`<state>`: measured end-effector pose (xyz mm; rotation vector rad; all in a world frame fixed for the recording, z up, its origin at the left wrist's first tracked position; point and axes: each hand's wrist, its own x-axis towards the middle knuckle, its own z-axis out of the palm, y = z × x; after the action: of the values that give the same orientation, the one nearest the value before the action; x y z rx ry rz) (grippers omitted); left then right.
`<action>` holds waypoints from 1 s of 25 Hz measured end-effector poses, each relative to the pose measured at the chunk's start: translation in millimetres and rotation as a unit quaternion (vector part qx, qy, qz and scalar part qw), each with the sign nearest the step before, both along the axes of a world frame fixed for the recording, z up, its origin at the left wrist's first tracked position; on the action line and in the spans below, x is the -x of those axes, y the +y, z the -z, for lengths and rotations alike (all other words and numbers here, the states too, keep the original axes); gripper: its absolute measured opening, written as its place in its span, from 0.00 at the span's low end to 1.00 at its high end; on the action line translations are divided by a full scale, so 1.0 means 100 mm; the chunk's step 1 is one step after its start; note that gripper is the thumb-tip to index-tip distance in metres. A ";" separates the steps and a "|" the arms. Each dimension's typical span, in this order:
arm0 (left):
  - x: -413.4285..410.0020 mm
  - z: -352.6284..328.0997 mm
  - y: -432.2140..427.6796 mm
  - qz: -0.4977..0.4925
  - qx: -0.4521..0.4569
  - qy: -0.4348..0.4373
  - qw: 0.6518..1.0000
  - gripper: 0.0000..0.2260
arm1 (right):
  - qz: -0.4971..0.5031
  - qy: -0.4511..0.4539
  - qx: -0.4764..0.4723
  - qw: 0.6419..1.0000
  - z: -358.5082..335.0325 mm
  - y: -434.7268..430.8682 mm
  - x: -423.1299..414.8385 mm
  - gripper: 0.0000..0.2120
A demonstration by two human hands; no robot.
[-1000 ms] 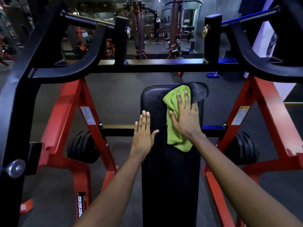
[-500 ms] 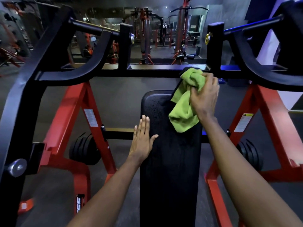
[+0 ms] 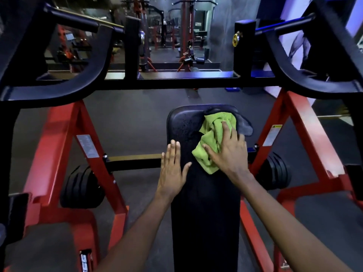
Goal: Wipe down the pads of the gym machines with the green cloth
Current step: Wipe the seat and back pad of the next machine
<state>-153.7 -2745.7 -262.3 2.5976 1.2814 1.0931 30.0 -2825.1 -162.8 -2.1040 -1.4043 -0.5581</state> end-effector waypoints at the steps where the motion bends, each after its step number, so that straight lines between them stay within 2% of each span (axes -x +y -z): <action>1: 0.00 -0.01 -0.01 0.004 -0.002 -0.010 1.000 0.35 | 0.000 -0.010 -0.007 1.000 -0.03 -0.04 -0.02 0.41; 3: 0.03 -0.03 -0.01 0.013 -0.010 -0.029 0.999 0.35 | -0.016 -0.020 -0.033 0.999 -0.09 -0.09 -0.09 0.33; 10: 0.16 -0.07 0.01 0.047 -0.005 -0.022 0.999 0.35 | -0.027 -0.023 -0.134 0.990 -0.31 0.26 -0.15 0.19; 13: 0.18 -0.14 -0.02 0.053 0.009 -0.020 0.998 0.35 | -0.055 0.012 -0.140 0.989 -0.03 0.24 0.02 0.26; 17: 0.26 -0.20 -0.02 0.075 0.052 -0.001 0.996 0.39 | -0.082 0.019 -0.020 0.996 0.46 0.03 0.23 0.48; 18: 0.27 -0.22 -0.01 0.078 0.066 0.004 0.995 0.40 | -0.078 0.011 -0.013 0.997 0.47 0.04 0.25 0.48; 21: 0.29 -0.28 -0.04 0.088 0.091 0.020 0.992 0.43 | -0.065 0.012 -0.047 0.997 0.37 0.16 0.23 0.39; 25: 0.35 -0.28 0.03 0.094 0.072 0.037 0.992 0.44 | -0.051 0.026 -0.078 0.995 0.10 0.32 0.11 0.37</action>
<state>-188.3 -2742.5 -234.7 2.6076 1.0587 0.8499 18.5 -2793.4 -172.5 -1.8995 -1.3857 -0.5495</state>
